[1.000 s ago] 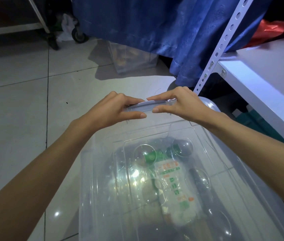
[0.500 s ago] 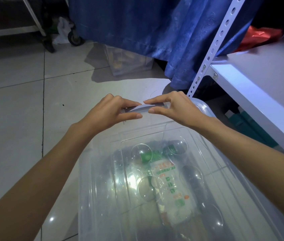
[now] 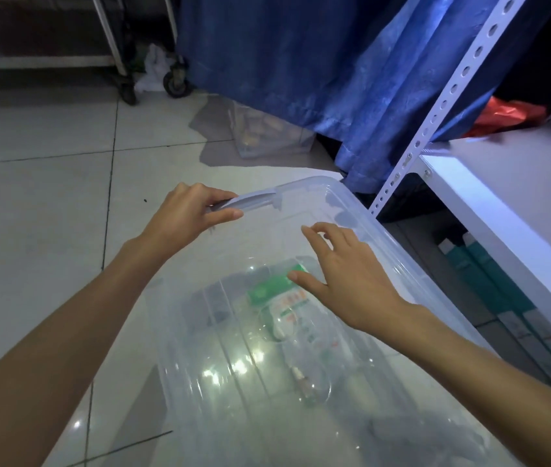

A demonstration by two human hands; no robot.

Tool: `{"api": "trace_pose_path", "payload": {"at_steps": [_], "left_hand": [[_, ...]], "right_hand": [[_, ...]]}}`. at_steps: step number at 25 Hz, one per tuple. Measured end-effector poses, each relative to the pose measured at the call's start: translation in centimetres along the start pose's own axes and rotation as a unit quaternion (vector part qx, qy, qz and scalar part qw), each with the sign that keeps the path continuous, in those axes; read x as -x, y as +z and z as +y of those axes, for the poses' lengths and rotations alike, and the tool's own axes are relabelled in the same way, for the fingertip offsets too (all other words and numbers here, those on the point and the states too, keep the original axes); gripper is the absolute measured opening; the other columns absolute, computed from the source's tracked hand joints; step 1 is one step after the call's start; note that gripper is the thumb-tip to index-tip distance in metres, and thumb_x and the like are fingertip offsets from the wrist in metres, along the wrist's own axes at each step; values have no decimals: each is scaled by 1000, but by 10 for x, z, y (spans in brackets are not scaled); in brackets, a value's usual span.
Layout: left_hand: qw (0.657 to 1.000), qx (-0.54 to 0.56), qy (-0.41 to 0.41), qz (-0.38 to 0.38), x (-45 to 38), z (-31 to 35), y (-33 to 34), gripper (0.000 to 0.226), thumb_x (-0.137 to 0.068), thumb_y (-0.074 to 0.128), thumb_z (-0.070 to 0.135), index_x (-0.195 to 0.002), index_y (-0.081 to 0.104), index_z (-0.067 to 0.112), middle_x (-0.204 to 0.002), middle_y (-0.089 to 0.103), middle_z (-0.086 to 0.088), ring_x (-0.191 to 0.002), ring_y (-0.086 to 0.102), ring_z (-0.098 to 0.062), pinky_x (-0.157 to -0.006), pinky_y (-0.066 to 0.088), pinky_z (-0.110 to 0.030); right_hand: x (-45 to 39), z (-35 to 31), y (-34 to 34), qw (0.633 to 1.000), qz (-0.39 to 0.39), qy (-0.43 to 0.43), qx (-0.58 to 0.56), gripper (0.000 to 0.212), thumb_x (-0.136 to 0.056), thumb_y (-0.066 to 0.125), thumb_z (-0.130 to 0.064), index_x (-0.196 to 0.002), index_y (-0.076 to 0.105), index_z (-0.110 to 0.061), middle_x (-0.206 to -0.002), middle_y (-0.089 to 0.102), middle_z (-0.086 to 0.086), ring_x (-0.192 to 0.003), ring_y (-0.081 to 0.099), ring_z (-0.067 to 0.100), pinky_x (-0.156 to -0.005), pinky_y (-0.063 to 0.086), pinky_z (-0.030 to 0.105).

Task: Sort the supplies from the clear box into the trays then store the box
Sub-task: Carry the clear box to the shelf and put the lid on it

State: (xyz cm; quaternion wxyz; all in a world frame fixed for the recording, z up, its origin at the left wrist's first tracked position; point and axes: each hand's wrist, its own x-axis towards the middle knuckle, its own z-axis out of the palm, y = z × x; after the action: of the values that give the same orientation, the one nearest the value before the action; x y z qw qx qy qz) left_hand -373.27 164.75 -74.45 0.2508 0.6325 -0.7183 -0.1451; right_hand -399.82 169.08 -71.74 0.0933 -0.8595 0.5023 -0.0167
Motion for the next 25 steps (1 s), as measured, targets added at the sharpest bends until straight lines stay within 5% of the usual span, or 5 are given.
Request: {"api": "trace_pose_path", "payload": {"at_steps": [10, 14, 19, 25], "left_hand": [[982, -31, -142, 119, 44, -36, -28, 28, -88, 60, 40, -91, 70, 14, -67, 63, -9, -67, 61, -28, -59, 42, -36], [970, -102, -185, 124, 70, -43, -37, 34, -93, 52, 41, -111, 64, 15, -85, 68, -11, -79, 63, -32, -67, 46, -37], [962, -137, -223, 76, 99, -44, -41, 50, -98, 35, 45, -143, 35, 23, -111, 50, -16, -94, 55, -40, -74, 42, -44], [943, -161, -277, 87, 154, -36, -52, 52, -99, 29, 41, -148, 24, 25, -102, 40, -13, -71, 47, -33, -67, 37, -42]], "right_hand": [[-50, -53, 23, 997, -33, -34, -60, 82, -93, 36, -61, -153, 6, -15, -162, 2, -1, -148, 0, 19, -120, 8, 35], [-70, -58, 25, 992, -38, -107, -58, 81, -92, 37, -63, -153, 12, -17, -161, 6, -3, -148, 2, 15, -118, 4, 28], [-76, -64, 26, 983, -39, -166, -75, 76, -91, 40, -61, -152, 18, -22, -160, 11, -9, -147, 4, 9, -114, 5, 21], [-70, -87, 28, 966, -77, -238, -61, 75, -93, 37, -60, -153, 12, -24, -161, 5, -12, -147, -2, 4, -110, -2, 16]]}}
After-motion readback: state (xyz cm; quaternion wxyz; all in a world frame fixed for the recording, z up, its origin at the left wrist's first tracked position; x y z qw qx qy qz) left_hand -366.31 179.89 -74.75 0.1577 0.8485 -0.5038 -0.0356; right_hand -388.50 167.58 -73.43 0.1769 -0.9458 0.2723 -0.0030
